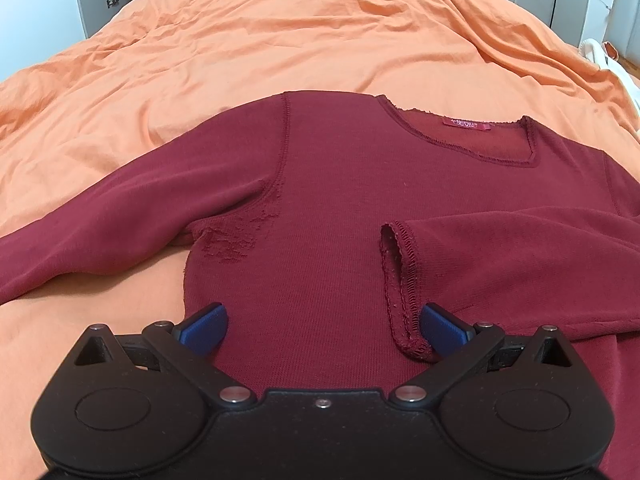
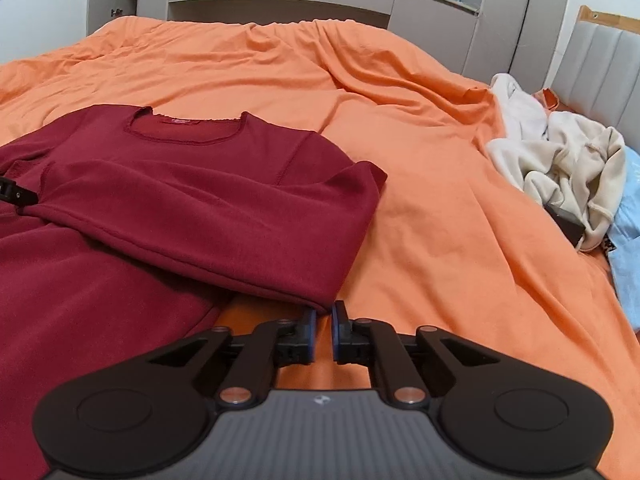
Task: Fold small clothes
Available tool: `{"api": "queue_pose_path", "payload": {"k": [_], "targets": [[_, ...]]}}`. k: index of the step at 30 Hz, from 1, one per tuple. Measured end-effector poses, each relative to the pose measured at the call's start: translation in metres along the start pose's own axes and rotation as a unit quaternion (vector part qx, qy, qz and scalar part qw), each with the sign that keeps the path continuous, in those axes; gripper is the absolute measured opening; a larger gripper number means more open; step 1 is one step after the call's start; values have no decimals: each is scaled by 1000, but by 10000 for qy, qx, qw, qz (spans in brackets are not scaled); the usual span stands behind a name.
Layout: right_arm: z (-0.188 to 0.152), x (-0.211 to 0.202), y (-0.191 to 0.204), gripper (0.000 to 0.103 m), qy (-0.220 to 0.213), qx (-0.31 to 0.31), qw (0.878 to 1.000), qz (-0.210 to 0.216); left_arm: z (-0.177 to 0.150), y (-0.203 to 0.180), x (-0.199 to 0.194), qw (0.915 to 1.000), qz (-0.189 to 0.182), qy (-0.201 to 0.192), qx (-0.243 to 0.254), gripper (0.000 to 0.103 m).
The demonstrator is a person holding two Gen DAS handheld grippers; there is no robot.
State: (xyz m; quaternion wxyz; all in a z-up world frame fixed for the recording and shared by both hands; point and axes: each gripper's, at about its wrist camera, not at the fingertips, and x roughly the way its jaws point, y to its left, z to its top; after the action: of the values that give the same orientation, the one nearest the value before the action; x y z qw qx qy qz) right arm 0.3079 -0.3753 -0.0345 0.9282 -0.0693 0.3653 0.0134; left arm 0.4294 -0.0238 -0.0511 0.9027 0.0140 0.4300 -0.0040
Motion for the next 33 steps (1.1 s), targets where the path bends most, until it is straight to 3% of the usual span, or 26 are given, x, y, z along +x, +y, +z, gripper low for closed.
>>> {"api": "queue_pose_path", "payload": {"k": [1,3,5,9,12,15,20,26,30,33], "targets": [[1,-2,-2,24,16,8,10000,65,0,1,-2,10000,-17,-21,-16,103],[3,-8,-8,72,17,-68,9998,212,1,3,-8,9999,-99,-76,-32,102],[7,-17,-10,85,-37,-243,9993,275,2,10,-19,9995,-213,-219,-66,102],[13,-30,-14,97,-262,-215,9991,246,3,35,-50,9971,-296,-653,-240,103],[18,-35,-15,101,-553,78,9975,426,2,64,-66,9954,-21,-855,-441,103],[22,-40,-8,103,-888,444,9931,625,-2,104,-73,9916,567,-867,-773,103],[30,-47,6,103,-1427,960,9765,1300,-14,181,-88,9752,1156,-876,-1671,102],[34,-36,33,103,-1471,1045,9682,1734,-31,252,-107,9527,1069,-997,-2666,102],[30,-30,52,103,-1370,757,9731,1690,-47,291,-103,9252,799,-1125,-3534,102],[26,-27,59,103,-1319,679,9745,1681,-49,306,-103,9075,758,-1295,-3924,102]]}}
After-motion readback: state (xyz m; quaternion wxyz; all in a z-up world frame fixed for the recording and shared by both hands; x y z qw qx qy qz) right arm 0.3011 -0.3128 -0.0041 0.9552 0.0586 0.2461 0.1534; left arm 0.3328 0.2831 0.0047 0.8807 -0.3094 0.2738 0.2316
